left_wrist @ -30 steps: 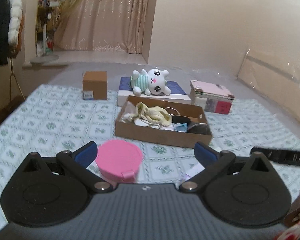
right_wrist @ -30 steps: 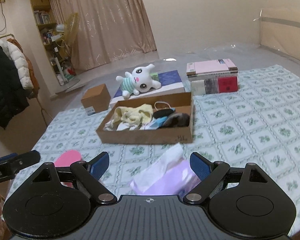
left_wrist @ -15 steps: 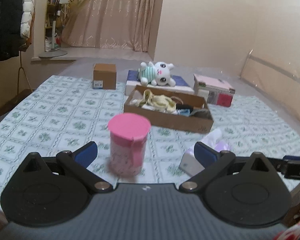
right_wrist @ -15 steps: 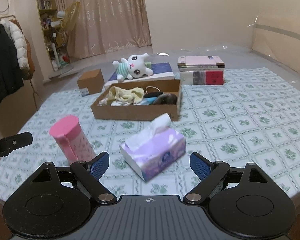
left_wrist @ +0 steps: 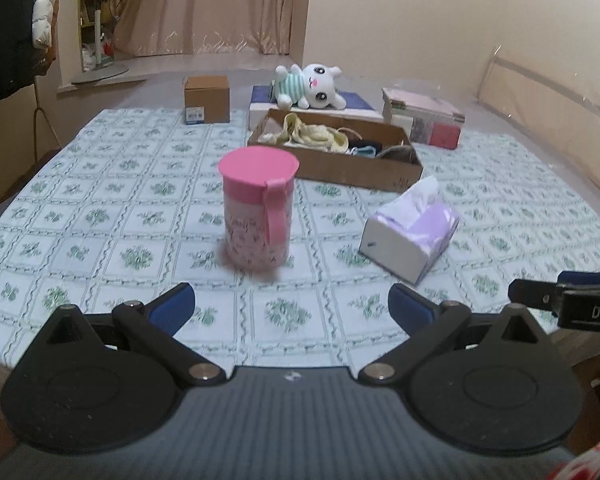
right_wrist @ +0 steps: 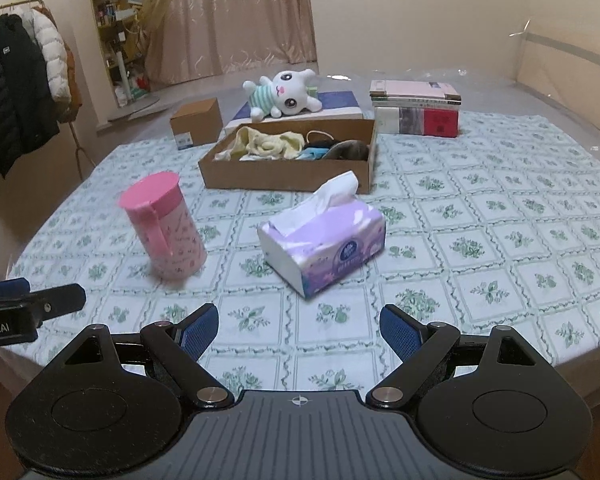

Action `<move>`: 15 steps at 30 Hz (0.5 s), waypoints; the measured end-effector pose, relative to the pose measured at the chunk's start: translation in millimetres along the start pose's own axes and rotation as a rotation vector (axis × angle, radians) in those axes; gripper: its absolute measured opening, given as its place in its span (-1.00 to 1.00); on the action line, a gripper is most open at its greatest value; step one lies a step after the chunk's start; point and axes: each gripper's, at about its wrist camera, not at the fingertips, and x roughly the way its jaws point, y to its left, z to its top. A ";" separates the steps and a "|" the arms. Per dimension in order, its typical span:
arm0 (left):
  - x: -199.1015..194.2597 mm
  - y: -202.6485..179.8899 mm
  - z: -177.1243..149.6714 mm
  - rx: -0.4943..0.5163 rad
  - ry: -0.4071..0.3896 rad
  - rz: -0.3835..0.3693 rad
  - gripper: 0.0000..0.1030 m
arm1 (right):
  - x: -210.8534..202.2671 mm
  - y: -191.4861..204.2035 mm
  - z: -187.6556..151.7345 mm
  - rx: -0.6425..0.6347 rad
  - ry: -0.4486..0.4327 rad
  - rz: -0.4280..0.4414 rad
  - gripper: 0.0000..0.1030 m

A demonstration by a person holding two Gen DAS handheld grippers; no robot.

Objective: Organize soft objects

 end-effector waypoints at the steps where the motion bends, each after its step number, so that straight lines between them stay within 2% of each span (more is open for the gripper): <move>1: -0.5 0.0 -2.1 0.001 0.005 0.000 0.98 | -0.7 0.8 -1.0 -0.004 0.002 0.000 0.70; 15: 1.1 -6.6 -17.8 0.008 0.051 0.009 0.98 | -2.4 18.6 -11.5 -0.071 0.015 -0.007 0.70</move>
